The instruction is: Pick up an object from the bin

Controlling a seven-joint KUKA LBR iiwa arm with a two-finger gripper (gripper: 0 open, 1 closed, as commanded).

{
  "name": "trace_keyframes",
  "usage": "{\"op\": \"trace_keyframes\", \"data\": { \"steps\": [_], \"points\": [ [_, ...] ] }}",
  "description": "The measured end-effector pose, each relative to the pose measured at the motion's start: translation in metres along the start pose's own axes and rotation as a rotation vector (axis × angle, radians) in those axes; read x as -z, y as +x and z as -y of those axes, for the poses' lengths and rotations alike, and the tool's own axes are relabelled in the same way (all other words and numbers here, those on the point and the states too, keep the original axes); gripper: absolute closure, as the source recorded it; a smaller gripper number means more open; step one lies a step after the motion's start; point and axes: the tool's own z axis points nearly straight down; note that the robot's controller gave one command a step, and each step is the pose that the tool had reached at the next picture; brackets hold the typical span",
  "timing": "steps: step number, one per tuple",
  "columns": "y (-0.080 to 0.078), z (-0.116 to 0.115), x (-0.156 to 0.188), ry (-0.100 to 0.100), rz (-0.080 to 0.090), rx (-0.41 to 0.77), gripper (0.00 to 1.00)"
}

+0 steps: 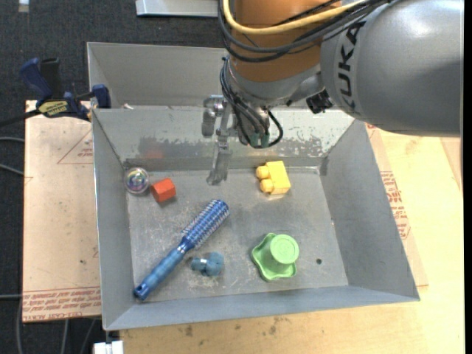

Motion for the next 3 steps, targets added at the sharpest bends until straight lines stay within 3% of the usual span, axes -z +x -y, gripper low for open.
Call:
{"op": "trace_keyframes", "data": {
  "steps": [1,2,3],
  "points": [
    [0.0054,0.0215,-0.1906,-0.001,-0.017,0.621,0.0],
    [0.0042,0.021,-0.1881,-0.002,-0.013,0.62,1.0],
    [0.0042,0.021,-0.1881,-0.002,-0.013,0.62,0.0]
  ]
}}
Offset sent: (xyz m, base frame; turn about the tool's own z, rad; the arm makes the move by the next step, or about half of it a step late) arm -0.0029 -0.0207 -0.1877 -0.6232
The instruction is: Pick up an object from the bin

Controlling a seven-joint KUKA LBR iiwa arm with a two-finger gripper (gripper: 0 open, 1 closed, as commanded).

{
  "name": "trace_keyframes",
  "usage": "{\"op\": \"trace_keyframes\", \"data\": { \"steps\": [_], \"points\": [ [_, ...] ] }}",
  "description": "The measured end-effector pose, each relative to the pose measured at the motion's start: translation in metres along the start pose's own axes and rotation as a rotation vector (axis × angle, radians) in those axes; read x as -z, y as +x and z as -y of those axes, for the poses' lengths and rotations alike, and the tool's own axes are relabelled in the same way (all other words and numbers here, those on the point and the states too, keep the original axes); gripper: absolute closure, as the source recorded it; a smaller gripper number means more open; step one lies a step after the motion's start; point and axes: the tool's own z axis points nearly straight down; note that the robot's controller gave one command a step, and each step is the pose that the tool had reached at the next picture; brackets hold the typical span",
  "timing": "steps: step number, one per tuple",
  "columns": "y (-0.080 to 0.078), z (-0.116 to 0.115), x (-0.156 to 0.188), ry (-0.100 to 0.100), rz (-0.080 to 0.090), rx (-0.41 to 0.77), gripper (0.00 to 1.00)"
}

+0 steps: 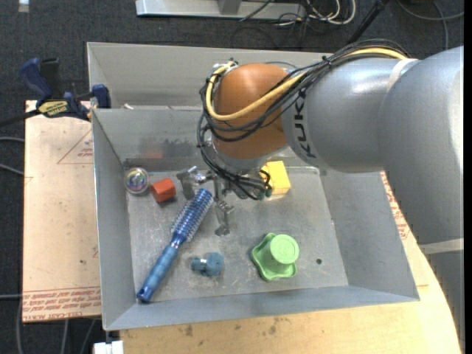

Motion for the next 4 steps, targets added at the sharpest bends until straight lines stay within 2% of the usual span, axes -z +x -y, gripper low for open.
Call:
{"op": "trace_keyframes", "data": {
  "steps": [1,2,3,4],
  "points": [
    [0.002,-0.005,-0.047,0.0,0.001,0.396,0.0],
    [0.001,-0.004,-0.046,0.001,0.002,0.394,1.0],
    [0.018,-0.026,0.084,0.005,0.007,0.427,1.0],
    [0.009,0.008,0.177,0.009,0.01,0.381,1.0]
  ]
}}
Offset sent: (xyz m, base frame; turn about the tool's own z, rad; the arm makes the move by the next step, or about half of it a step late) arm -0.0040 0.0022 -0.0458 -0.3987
